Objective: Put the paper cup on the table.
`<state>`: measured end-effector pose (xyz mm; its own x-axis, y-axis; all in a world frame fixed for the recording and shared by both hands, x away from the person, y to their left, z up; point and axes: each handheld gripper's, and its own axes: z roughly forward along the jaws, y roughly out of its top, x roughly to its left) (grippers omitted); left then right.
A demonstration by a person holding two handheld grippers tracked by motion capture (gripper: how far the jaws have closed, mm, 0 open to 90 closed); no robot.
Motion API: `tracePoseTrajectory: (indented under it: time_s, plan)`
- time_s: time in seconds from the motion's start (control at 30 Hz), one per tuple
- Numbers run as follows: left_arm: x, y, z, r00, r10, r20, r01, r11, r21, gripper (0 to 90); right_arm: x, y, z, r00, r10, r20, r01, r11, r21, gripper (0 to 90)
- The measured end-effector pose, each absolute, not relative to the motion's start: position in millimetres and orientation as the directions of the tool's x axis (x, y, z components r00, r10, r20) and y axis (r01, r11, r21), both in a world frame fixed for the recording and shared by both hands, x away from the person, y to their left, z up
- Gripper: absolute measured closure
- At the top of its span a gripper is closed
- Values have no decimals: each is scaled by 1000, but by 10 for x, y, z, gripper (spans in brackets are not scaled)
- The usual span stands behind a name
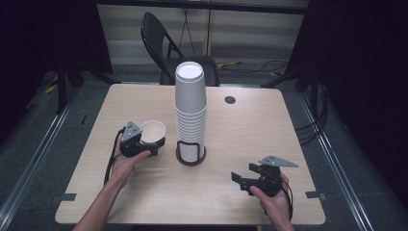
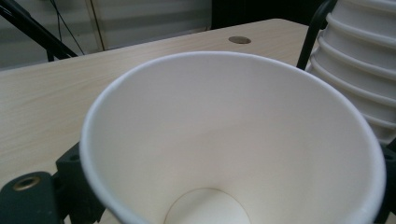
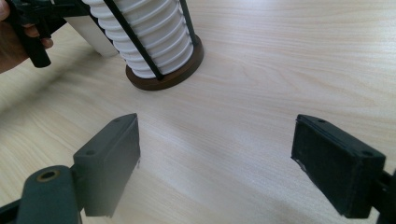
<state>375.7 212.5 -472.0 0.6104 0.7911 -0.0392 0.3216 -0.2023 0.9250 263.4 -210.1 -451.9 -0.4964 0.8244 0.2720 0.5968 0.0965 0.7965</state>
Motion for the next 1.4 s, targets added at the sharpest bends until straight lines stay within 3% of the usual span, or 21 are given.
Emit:
tracePoseTrajectory:
  time_s: [0.9, 1.13, 1.4]
  plan:
    - [3655, 2231, -4907, 625, 780, 17, 418, -352, 837, 155, 2625, -2108, -4489, -494, 827, 269, 587, 88, 805, 158]
    - [3518, 2290, -4915, 616, 787, -33, 455, -321, 830, 156, 2622, -2117, -4481, -492, 828, 271, 584, 83, 807, 157]
    - [3284, 2357, -4773, 607, 795, -16, 416, -300, 859, 156, 2618, -2126, -4488, -488, 830, 271, 589, 84, 804, 155]
